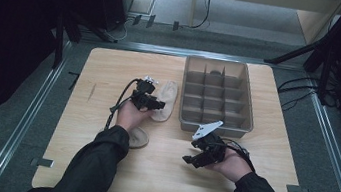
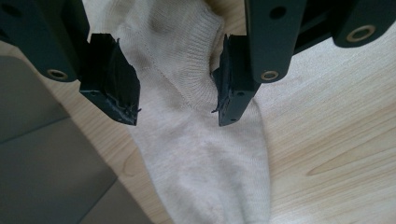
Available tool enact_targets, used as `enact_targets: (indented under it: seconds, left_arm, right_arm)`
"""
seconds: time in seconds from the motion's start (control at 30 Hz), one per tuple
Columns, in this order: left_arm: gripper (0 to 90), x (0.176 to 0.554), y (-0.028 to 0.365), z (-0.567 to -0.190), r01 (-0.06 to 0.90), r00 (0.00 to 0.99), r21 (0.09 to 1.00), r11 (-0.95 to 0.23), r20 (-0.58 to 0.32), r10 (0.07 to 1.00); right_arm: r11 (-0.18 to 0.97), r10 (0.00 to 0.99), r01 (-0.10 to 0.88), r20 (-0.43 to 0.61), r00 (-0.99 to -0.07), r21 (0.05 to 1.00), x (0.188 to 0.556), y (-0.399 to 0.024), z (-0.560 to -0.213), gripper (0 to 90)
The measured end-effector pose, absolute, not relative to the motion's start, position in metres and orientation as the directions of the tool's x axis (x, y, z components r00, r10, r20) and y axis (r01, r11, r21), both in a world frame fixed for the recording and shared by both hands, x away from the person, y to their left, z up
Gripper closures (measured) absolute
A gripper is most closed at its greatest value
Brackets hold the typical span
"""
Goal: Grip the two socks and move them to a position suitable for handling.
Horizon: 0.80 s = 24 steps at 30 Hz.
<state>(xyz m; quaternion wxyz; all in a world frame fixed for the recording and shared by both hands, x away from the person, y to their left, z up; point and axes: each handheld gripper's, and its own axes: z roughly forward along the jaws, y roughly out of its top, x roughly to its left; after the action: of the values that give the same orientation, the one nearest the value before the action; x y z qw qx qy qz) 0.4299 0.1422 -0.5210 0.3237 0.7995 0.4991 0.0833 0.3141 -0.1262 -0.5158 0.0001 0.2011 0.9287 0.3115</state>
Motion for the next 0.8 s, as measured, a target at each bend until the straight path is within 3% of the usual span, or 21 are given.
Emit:
enact_targets:
  seconds: [0.37,0.57,0.6,0.8]
  left_arm:
    - [49.0,0.4312,0.1396,-0.5308,0.732,0.497,0.592,-0.338,-0.125,0.859]
    - [63.2,0.4271,0.1380,-0.5322,0.698,0.507,0.608,-0.379,-0.046,0.861]
    - [68.9,0.4268,0.1377,-0.5320,0.694,0.510,0.607,-0.387,-0.035,0.859]
    - [82.6,0.4301,0.1427,-0.5310,0.709,0.523,0.594,-0.380,-0.082,0.849]
  right_arm:
    - [0.724,0.375,0.373,0.123,-0.919,0.580,0.3143,-0.1261,-0.5159,34.4]
    - [0.724,0.375,0.372,0.121,-0.919,0.580,0.3141,-0.1258,-0.5158,34.4]
    - [0.725,0.377,0.373,0.121,-0.919,0.579,0.3141,-0.1258,-0.5158,34.4]
    - [0.726,0.375,0.371,0.119,-0.919,0.579,0.3140,-0.1261,-0.5156,34.4]
